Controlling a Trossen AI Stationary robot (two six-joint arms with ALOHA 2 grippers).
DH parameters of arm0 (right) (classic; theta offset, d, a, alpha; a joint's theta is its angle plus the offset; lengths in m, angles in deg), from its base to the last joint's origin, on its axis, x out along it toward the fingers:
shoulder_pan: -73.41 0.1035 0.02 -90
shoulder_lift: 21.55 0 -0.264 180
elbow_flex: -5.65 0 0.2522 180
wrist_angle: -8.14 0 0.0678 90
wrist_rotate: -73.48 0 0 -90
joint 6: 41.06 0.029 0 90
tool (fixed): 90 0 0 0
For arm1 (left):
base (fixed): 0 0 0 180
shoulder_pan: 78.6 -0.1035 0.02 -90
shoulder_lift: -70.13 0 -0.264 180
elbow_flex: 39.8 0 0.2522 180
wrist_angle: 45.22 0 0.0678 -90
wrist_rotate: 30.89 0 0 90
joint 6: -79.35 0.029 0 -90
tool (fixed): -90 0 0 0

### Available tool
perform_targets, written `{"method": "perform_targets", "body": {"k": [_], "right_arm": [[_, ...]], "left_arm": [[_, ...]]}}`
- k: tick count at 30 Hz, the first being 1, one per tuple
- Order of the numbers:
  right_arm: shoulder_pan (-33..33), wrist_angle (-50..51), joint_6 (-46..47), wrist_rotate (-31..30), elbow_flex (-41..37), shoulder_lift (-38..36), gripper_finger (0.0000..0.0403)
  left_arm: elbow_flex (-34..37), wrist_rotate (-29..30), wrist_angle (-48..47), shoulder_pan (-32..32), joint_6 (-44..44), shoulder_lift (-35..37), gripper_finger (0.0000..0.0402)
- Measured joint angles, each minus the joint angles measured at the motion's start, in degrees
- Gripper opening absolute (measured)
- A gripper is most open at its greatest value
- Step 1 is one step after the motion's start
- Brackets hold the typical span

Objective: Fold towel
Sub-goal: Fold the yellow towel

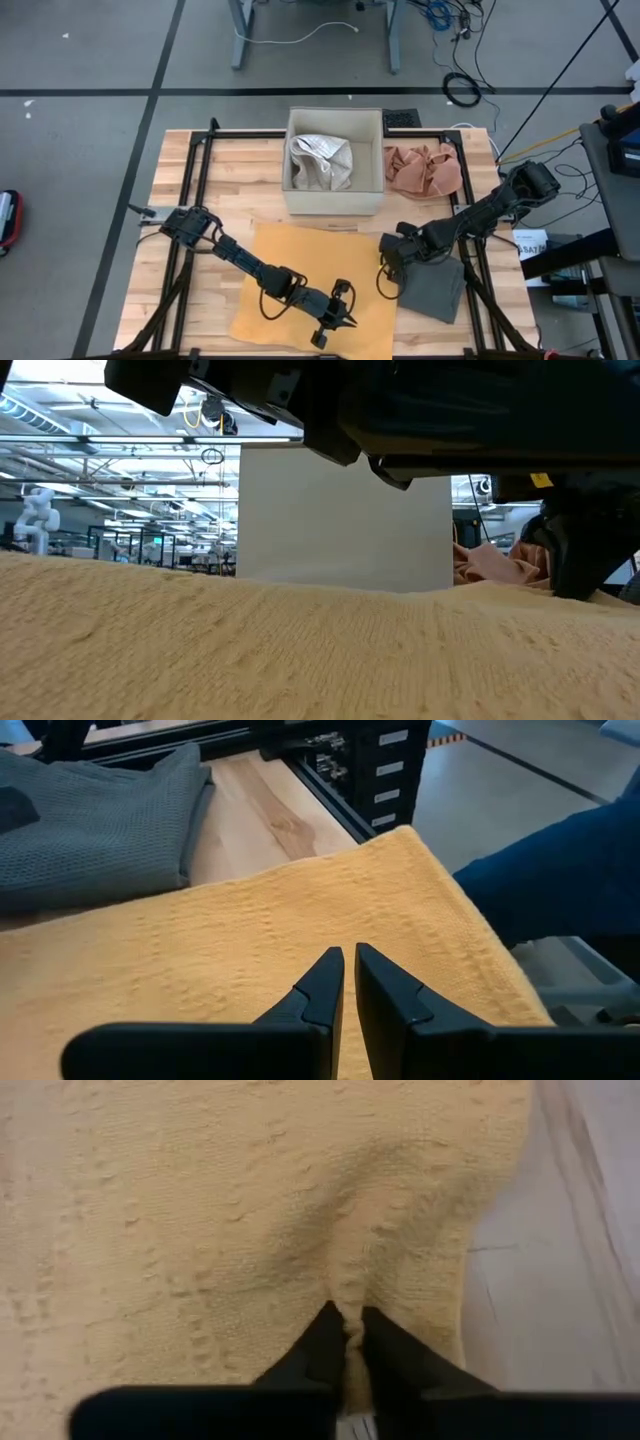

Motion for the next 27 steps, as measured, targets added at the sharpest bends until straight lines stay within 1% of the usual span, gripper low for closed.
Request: {"method": "perform_targets", "body": {"k": [1,2,7,11,16,21,22,24,27], "right_arm": [[-0.2,-0.3,-0.7,0.5,0.0,-0.2,0.0017],[-0.5,-0.8,-1.1,0.7,-0.1,-0.4,0.0012],[-3.0,-2.4,-3.9,1.7,0.1,-2.8,0.0007],[-5.2,-2.7,-6.9,1.1,1.4,-6.8,0.0004],[-9.6,-2.2,-11.7,0.4,1.4,-10.8,0.0003],[-13.8,-2.3,-15.7,0.3,1.5,-12.9,0.0002],[-14.6,-2.3,-16.4,0.4,1.5,-13.0,0.0001],[-16.0,-1.6,-18.0,0.2,1.5,-13.1,0.0001],[-18.3,2.5,-19.6,-1.5,1.6,-13.2,0.0001]], "left_arm": [[0.0,0.0,0.3,0.0,0.3,0.0,0.0037],[0.0,-0.1,0.6,0.0,1.1,0.0,0.0037],[0.0,-1.8,2.1,0.0,3.9,0.0,0.0037],[0.0,-1.8,2.6,0.0,6.2,0.0,0.0037],[0.0,-1.3,3.0,-0.2,8.4,0.0,0.0037],[0.0,-1.0,3.1,-0.8,8.6,0.0,0.0037],[0.0,-0.8,3.1,-1.0,8.5,0.0,0.0037],[0.0,1.5,2.9,-1.3,7.6,0.0,0.0037],[0.0,4.8,0.1,-1.6,7.3,0.0,0.0037]]}}
